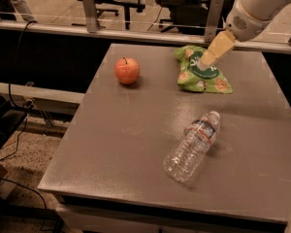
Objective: Move green rice chip bag near apple
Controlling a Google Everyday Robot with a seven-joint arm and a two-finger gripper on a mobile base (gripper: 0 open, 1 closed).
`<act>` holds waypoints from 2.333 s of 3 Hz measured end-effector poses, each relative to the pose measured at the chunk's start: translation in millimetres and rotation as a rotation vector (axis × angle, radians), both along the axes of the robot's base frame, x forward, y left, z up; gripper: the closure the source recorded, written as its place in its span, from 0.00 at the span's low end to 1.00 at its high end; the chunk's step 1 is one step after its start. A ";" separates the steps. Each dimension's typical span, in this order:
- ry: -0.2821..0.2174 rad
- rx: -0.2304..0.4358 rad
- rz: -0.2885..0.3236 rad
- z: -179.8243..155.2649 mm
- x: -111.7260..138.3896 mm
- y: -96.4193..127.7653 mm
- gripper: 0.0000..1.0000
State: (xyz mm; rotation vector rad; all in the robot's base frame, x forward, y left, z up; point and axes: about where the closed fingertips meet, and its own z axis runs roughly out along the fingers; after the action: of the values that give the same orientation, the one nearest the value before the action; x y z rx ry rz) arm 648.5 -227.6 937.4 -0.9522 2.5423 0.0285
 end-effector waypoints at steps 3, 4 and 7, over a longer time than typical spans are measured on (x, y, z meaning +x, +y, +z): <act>0.123 0.080 -0.205 -62.5 54.5 13.0 0.00; 0.174 0.065 -0.229 -80.9 63.1 20.9 0.00; 0.237 0.004 -0.234 -90.4 70.5 36.1 0.46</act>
Offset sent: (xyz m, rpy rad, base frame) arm 0.0649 0.0050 -0.0618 0.1027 0.1235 -0.2546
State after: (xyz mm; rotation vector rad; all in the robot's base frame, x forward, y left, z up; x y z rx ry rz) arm 719.0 -191.5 847.1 -0.6783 2.8553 0.0826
